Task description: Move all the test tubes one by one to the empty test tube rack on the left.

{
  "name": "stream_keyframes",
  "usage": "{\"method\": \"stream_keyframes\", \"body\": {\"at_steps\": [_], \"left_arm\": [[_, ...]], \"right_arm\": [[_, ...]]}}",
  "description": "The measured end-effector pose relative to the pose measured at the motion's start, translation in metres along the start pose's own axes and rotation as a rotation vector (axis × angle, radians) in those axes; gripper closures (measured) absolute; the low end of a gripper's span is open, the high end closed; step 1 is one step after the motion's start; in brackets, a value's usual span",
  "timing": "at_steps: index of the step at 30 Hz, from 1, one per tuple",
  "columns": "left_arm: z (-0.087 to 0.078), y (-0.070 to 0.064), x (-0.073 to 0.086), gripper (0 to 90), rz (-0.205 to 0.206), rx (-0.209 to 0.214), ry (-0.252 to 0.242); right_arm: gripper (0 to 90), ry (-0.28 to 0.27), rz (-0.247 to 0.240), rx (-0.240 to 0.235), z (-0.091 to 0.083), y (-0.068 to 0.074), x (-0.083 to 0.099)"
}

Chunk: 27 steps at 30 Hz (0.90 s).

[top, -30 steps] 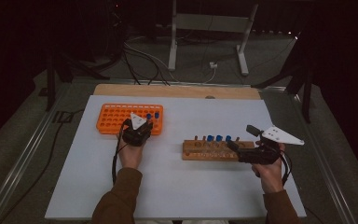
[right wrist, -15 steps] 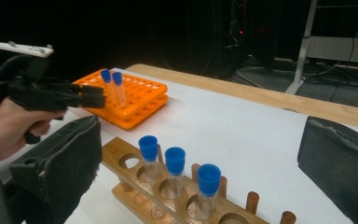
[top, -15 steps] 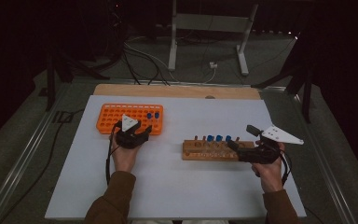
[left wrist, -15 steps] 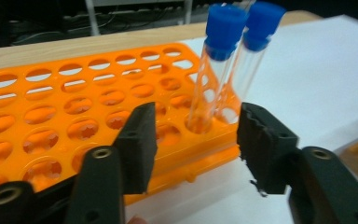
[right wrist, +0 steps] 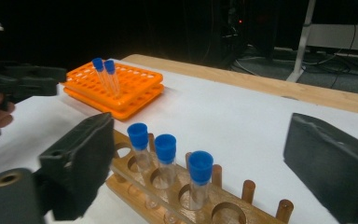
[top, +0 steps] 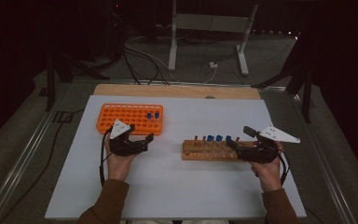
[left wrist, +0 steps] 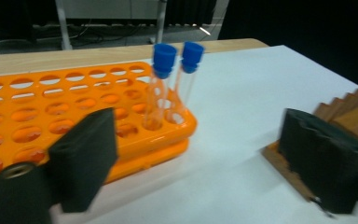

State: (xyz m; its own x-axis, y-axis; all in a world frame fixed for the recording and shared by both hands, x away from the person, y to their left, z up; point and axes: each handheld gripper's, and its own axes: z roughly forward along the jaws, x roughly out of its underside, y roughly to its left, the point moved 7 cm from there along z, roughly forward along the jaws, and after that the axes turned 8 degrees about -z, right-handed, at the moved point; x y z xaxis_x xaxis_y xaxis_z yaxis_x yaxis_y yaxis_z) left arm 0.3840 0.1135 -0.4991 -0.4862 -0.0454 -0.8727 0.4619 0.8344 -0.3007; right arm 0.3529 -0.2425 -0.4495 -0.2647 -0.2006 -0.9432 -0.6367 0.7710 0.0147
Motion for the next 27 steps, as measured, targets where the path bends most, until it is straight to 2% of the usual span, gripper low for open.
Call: {"method": "stream_keyframes", "body": {"at_steps": [4,9,12,21,27], "left_arm": [[-0.008,-0.009,0.001,1.8,0.016,0.017,-0.002],[-0.015,-0.015,0.004,1.0,0.021,0.024,-0.005],[-0.018,-0.017,0.003,1.0,0.014,0.032,-0.017],[-0.022,-0.029,-0.002,1.0,0.019,0.048,-0.044],[-0.022,-0.035,-0.004,1.0,0.030,0.062,-0.054]], "right_arm": [[18.9,0.014,0.000,-0.007,0.002,-0.001,0.004],[39.2,0.051,-0.013,-0.018,0.007,0.001,0.011],[48.3,0.072,-0.022,-0.021,0.010,0.001,0.015],[59.0,0.112,-0.019,-0.013,0.018,0.001,0.029],[65.4,0.130,-0.017,0.012,0.027,0.000,0.037]]}}
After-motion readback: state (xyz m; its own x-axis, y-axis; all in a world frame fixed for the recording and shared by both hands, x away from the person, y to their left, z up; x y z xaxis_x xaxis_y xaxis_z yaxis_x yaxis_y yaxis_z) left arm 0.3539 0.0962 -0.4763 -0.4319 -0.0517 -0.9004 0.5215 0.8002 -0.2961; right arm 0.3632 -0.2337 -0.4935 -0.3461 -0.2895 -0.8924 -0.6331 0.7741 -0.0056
